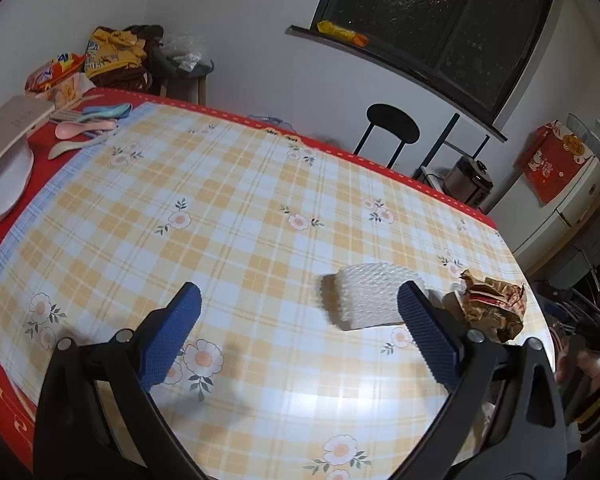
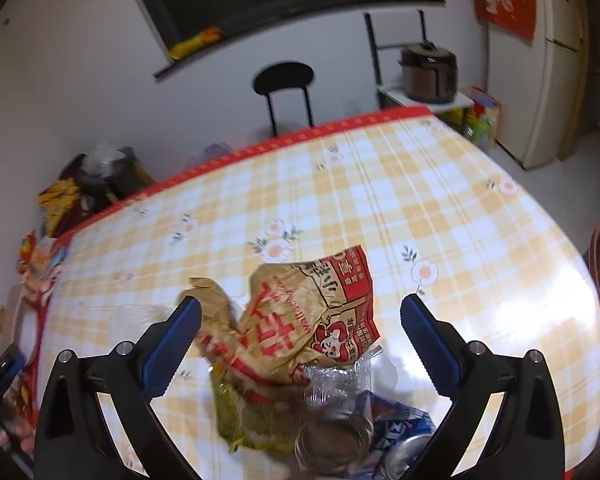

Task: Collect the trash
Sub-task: 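Grasp the brown paper chicken bag with the right gripper and lift it, then grasp the white foam netting with the left gripper while the right holds the bag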

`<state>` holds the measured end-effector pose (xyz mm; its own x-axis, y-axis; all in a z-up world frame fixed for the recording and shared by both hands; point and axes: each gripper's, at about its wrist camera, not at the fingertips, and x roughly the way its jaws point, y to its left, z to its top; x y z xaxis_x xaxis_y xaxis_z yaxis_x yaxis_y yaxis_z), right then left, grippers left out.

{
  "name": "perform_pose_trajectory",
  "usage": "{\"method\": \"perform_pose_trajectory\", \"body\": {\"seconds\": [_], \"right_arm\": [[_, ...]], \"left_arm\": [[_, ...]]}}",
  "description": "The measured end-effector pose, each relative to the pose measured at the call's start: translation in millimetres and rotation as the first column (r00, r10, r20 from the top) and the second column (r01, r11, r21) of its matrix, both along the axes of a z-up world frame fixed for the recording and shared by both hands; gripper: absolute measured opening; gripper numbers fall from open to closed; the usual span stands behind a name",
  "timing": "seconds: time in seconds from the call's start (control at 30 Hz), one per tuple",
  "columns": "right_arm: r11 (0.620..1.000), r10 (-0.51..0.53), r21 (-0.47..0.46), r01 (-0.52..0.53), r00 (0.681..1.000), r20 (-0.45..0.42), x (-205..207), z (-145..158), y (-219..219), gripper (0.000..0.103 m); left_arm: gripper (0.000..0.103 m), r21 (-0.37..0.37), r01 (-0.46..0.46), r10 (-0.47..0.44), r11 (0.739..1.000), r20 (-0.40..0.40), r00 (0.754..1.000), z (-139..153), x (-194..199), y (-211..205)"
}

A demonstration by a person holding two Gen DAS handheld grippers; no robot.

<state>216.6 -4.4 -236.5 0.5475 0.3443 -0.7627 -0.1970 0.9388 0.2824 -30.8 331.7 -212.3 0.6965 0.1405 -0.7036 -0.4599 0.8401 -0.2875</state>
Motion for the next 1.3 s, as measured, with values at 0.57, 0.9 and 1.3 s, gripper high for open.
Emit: {"method": "perform_pose_trajectory", "body": {"seconds": [0.57,0.9,1.3], "right_arm": [[0.983,-0.183,-0.043,0.178,0.961,-0.209,31,-54,21,0.093],[0.987,-0.144,0.043,0.152,0.978,-0.149,22,-30,8,0.073],[0.994,-0.062,0.085,0.063,0.998,-0.015,-7,8,2,0.073]], "left_arm": [[0.097,-0.052,0.019,-0.021,0.998,-0.048,0.999,-30,11,13],[0.097,-0.072,0.049,-0.054,0.996,-0.063,0.997,-39,25,4],[0.097,-0.121,0.17,-0.182,0.978,-0.096,0.979,-58,84,-27]]}}
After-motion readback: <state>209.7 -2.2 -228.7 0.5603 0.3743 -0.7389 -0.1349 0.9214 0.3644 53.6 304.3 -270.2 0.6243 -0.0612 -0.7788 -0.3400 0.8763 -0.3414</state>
